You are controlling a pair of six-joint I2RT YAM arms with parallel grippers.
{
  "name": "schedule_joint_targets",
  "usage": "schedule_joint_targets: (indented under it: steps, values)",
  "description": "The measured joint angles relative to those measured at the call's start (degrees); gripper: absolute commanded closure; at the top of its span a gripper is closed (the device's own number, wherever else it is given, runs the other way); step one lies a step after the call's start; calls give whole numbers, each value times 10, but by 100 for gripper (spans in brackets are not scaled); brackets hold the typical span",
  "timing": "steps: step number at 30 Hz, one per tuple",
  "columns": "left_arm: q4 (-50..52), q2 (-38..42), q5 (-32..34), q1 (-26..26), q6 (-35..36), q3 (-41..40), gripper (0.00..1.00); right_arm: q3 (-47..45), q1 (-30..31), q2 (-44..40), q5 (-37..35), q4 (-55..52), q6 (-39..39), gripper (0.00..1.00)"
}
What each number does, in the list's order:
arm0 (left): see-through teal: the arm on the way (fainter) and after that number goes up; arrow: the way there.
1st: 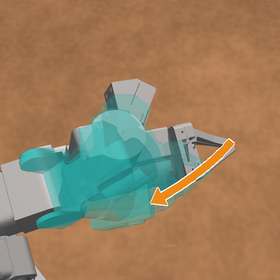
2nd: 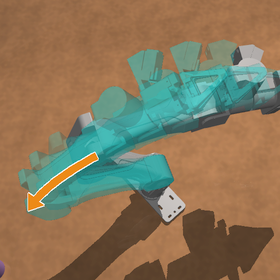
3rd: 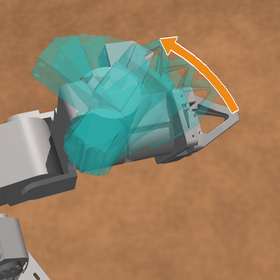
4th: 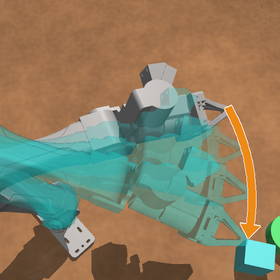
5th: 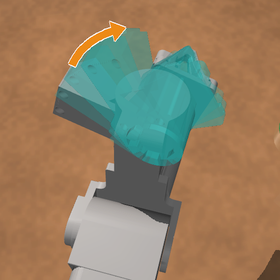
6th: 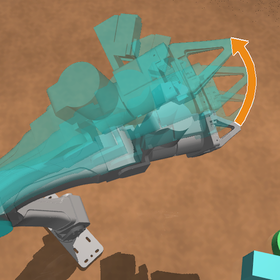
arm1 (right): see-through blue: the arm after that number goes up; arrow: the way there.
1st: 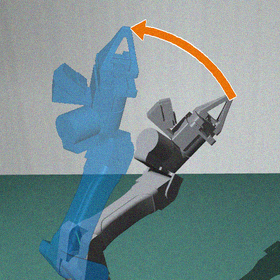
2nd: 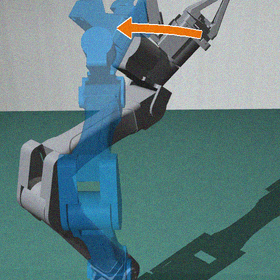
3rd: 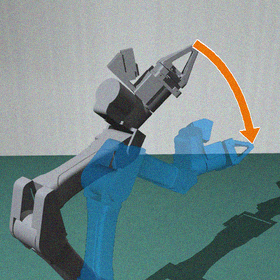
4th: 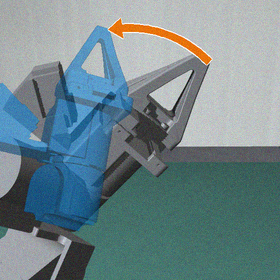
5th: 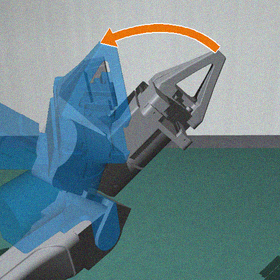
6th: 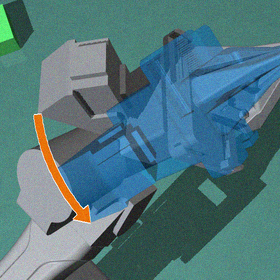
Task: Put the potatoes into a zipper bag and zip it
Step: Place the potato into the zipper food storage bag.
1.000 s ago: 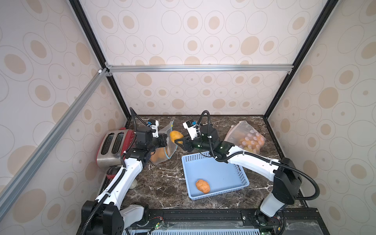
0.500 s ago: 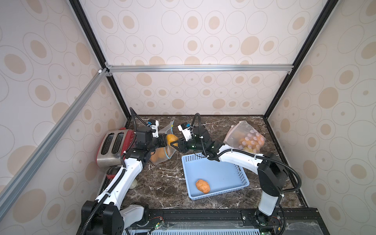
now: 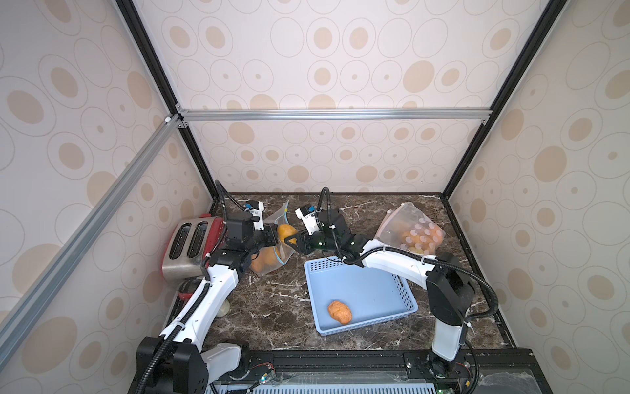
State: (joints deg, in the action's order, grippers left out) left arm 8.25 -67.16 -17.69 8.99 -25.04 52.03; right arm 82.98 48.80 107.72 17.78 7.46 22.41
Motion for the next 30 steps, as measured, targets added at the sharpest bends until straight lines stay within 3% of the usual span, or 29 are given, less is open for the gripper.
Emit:
schedule_joint_targets:
  steps: [9,16,30]
  values:
    - [0,0,2,0,0,0,100,10,0,6,-7,-24,-7,57]
    - [0,0,-1,0,0,0,100,10,0,9,4,-34,-12,38]
    - [0,0,-3,0,0,0,100,-40,0,-18,15,11,-24,34]
